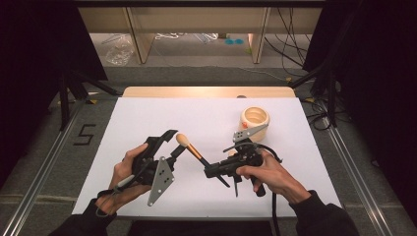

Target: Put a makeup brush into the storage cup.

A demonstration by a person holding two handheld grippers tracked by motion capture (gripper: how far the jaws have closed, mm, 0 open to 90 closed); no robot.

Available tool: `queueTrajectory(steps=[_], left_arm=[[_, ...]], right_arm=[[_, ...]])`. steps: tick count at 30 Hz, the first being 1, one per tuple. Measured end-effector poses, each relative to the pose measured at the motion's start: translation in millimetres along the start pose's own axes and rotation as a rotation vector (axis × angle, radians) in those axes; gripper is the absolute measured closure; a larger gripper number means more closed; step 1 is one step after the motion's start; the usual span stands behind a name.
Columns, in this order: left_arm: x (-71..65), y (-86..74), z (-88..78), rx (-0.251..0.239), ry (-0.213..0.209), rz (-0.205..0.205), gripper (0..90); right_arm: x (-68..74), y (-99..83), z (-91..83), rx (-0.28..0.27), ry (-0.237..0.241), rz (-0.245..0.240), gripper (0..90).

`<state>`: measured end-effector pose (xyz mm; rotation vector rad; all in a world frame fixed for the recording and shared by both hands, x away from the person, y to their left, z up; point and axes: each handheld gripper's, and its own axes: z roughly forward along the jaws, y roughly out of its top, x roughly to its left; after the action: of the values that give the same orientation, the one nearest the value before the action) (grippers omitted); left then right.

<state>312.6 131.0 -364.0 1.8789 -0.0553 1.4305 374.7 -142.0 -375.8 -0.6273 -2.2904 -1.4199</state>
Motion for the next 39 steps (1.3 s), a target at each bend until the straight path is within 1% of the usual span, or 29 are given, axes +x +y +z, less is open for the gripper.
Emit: queueTrajectory(steps=[1, 2, 3, 4, 5, 7, 8, 11, 13, 15, 16, 17, 18, 20, 21, 22, 23, 25, 26, 27, 28, 30, 31, 32, 33, 35, 37, 39], left_arm=[[-0.1, 0.2, 0.0, 0.004, -0.010, -0.015, 49.4], [-0.4, 0.4, 0.3, 0.008, -0.014, -0.034, 49.6], [-0.1, 0.5, 0.8, 0.009, -0.029, -0.061, 49.4], [0.3, 0.4, 1.2, 0.008, -0.030, -0.092, 49.1], [1.7, 0.1, 1.1, 0.015, -0.037, -0.120, 49.0], [4.4, -1.5, 1.2, 0.014, -0.050, -0.195, 49.2], [6.1, -2.4, 0.8, 0.011, -0.049, -0.229, 49.7], [11.3, -5.0, 0.4, 0.008, -0.064, -0.325, 50.7], [12.7, -5.8, 0.2, 0.005, -0.076, -0.362, 53.9], [13.1, -6.4, 0.5, 0.001, -0.098, -0.416, 57.3], [13.6, -7.1, 0.6, -0.006, -0.119, -0.452, 59.9], [13.9, -7.7, 0.8, -0.007, -0.130, -0.478, 62.8], [14.2, -8.1, 0.7, -0.011, -0.139, -0.495, 66.0], [15.0, -8.7, 0.4, -0.014, -0.172, -0.549, 71.5], [15.1, -8.6, 0.3, -0.014, -0.183, -0.567, 73.9], [14.5, -8.3, 0.4, -0.025, -0.193, -0.585, 76.9], [14.5, -8.1, 0.3, -0.029, -0.199, -0.591, 80.3], [14.4, -8.4, 0.5, -0.036, -0.221, -0.627, 85.2], [14.4, -8.9, 0.4, -0.040, -0.223, -0.639, 88.1], [14.4, -9.5, 0.4, -0.043, -0.228, -0.654, 89.2], [14.6, -10.5, 0.7, -0.046, -0.241, -0.681, 89.4], [14.5, -11.6, 1.0, -0.049, -0.248, -0.709, 89.6], [14.3, -11.8, 1.0, -0.048, -0.257, -0.713, 89.7], [13.9, -11.8, 1.4, -0.049, -0.264, -0.718, 89.7], [13.6, -11.5, 1.4, -0.050, -0.269, -0.726, 89.8], [12.6, -10.9, 1.8, -0.051, -0.281, -0.748, 89.8], [12.4, -10.6, 2.1, -0.052, -0.288, -0.761, 89.8], [12.4, -10.5, 1.8, -0.052, -0.290, -0.788, 89.8]], right_arm=[[0.2, 0.1, -0.1, 0.003, -0.001, 0.003, 80.4], [0.1, 0.2, 0.1, 0.005, -0.007, -0.005, 80.4], [0.6, 0.1, 0.3, 0.006, -0.012, -0.009, 80.4], [1.0, -0.2, 0.8, 0.003, -0.009, -0.008, 80.4], [0.6, -0.5, 1.7, -0.005, -0.004, -0.019, 80.4], [1.3, -0.6, 2.1, -0.014, -0.017, -0.031, 80.5], [1.4, -0.7, 2.3, -0.019, -0.015, -0.035, 80.4], [1.2, -1.5, 2.6, -0.033, -0.012, -0.051, 80.4], [1.6, -1.8, 2.8, -0.040, -0.020, -0.063, 80.4], [1.8, -1.8, 3.3, -0.049, -0.022, -0.073, 80.4], [2.0, -1.8, 3.6, -0.054, -0.021, -0.078, 80.4], [2.5, -1.7, 3.7, -0.060, -0.025, -0.083, 80.4], [2.7, -1.6, 3.9, -0.065, -0.029, -0.089, 80.4], [3.8, -1.0, 3.7, -0.073, -0.038, -0.098, 80.4], [4.0, -0.5, 3.8, -0.084, -0.037, -0.103, 80.4], [3.7, 0.1, 4.2, -0.098, -0.035, -0.119, 80.4], [4.2, 0.6, 4.2, -0.097, -0.042, -0.125, 80.5], [5.0, 1.2, 4.8, -0.099, -0.051, -0.128, 80.4], [4.8, 1.4, 5.2, -0.100, -0.054, -0.133, 80.4], [4.9, 1.5, 5.4, -0.102, -0.055, -0.135, 80.4], [5.1, 1.7, 5.3, -0.104, -0.059, -0.137, 80.4], [4.9, 2.0, 5.8, -0.103, -0.067, -0.147, 80.5], [4.7, 2.0, 6.8, -0.113, -0.058, -0.149, 80.4], [5.3, 2.2, 6.2, -0.108, -0.074, -0.151, 80.4], [5.8, 2.5, 6.2, -0.105, -0.075, -0.152, 80.4], [6.0, 2.8, 6.6, -0.106, -0.083, -0.160, 80.4], [6.3, 3.3, 7.0, -0.108, -0.089, -0.169, 80.5], [7.3, 3.7, 7.1, -0.107, -0.087, -0.172, 80.4]])
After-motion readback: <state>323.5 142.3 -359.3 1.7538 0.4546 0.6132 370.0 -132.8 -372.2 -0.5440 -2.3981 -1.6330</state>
